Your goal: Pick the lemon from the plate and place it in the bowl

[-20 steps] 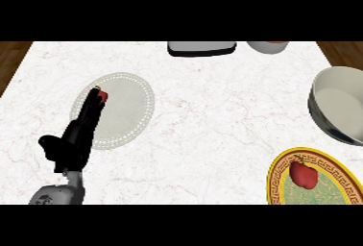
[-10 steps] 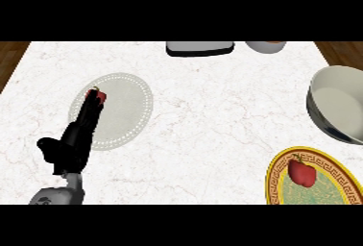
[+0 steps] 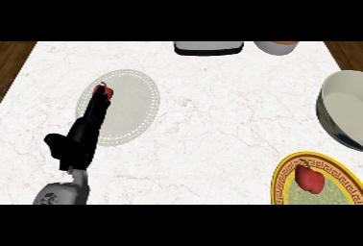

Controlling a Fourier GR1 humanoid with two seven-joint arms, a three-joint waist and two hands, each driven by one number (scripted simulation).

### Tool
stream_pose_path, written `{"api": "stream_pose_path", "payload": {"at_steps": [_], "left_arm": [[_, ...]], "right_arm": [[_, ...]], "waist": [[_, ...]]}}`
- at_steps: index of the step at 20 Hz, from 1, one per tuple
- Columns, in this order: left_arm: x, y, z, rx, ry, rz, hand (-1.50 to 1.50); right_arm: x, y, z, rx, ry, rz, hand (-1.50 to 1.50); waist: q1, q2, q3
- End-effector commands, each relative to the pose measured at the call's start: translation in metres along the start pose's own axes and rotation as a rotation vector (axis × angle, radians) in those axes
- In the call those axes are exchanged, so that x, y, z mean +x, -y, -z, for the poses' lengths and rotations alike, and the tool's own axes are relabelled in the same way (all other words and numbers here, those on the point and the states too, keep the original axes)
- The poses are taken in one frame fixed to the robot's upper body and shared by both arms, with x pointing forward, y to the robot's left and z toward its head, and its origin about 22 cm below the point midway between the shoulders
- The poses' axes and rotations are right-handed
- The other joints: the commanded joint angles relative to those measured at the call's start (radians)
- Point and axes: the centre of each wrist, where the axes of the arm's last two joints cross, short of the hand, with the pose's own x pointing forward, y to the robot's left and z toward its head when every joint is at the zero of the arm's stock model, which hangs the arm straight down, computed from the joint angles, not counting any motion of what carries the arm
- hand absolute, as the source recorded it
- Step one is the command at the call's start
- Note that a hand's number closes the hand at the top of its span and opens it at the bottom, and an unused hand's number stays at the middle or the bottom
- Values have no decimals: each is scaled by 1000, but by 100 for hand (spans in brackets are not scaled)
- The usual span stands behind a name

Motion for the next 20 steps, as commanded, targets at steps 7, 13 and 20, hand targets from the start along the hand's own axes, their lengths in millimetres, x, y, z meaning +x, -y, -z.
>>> {"api": "stream_pose_path", "payload": {"at_steps": [7,13,20], "left_arm": [[6,-3,12,-30,21,-6,0],[3,16,14,-99,40,2,0],[-6,9,17,-81,45,5,0]], "right_arm": [[-22,22,19,27,-24,-146,150],[-55,19,39,-22,-100,-293,150],[-113,-8,57,-13,-134,-336,150]], "waist": [[52,12,3],[97,24,4],[84,20,3]]}}
